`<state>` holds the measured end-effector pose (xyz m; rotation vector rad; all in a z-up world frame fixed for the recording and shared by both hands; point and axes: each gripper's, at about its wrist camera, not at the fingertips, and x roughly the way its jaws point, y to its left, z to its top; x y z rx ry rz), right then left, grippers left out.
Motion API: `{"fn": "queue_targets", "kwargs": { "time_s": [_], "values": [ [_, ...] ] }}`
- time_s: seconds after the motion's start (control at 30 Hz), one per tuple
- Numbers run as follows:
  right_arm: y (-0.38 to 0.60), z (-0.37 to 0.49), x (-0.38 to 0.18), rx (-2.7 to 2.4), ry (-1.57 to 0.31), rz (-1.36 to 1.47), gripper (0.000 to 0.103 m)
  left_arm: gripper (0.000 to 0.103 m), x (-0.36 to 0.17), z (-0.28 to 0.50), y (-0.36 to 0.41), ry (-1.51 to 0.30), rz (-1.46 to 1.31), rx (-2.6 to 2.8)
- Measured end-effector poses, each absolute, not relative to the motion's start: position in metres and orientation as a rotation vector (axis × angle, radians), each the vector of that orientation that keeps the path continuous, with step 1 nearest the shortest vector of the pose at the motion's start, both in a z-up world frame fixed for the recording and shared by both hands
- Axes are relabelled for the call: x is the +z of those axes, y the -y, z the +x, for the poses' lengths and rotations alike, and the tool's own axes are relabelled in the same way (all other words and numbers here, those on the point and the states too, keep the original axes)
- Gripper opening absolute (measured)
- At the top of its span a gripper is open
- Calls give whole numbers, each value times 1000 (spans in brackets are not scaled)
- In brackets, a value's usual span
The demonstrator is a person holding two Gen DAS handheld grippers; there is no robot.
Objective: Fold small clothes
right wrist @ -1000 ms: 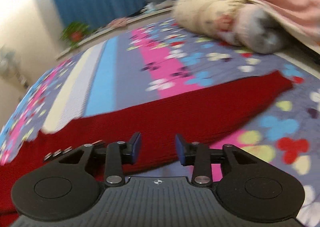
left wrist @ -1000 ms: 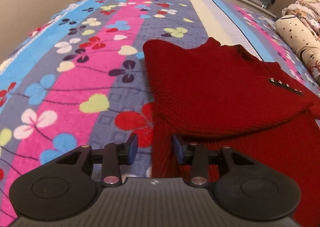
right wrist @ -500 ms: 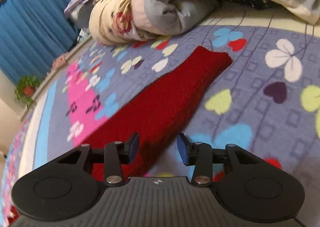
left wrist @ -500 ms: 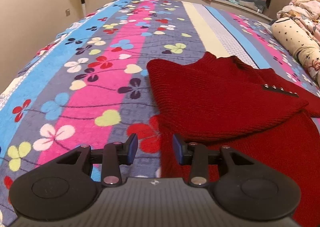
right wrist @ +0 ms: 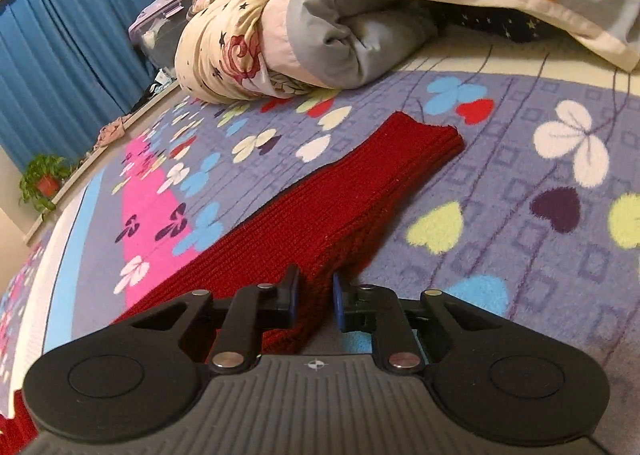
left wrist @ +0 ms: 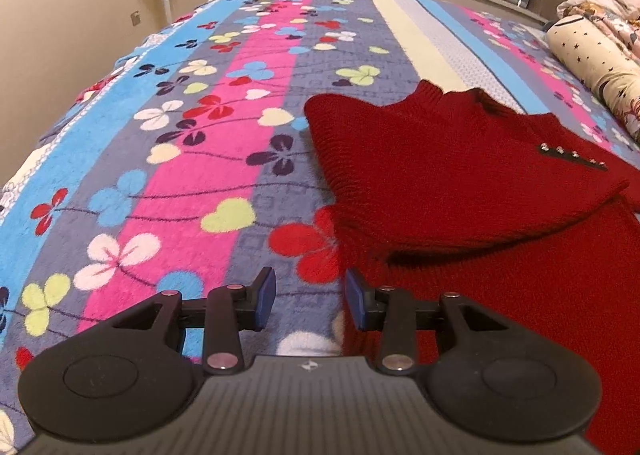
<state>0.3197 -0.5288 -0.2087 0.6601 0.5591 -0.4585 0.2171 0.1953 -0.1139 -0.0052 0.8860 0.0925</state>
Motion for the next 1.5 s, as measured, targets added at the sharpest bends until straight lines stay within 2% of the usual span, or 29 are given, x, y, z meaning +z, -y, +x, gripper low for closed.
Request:
{"fn": "queue_targets", "kwargs": {
  "time_s": [0.37,0.47,0.67,0.8,0.93,1.0,1.03,1.1,1.23,1.33,1.5],
  "values": [
    [520,322,-205,-486,-546,598,14,43,-115,209,-210,-891,-11,110],
    [502,324,-179,-544,-511,541,13,43,-113,208,-213,-892,-19,113],
    [339,324,-84,-312,-298,83,13,43,-100,207,-220,-857,-65,121],
    [192,294,-64,97,-212,-69,13,43,-95,205,-220,-850,-75,118],
    [97,282,-107,488,-505,139,18,43,-93,202,-221,-846,-94,101],
    [54,277,-143,498,-681,39,18,43,-94,201,-224,-855,-98,110],
    [43,273,-153,478,-709,-8,18,43,-93,200,-228,-854,-105,117],
    [37,263,-152,447,-646,-41,25,43,-89,197,-236,-841,-132,125],
    [23,263,-141,463,-599,-84,33,43,-83,190,-248,-822,-152,119],
    [7,266,-138,484,-559,-112,44,43,-83,186,-258,-827,-170,129],
    [-6,272,-138,501,-689,-162,46,43,-86,183,-264,-837,-179,130]
  ]
}}
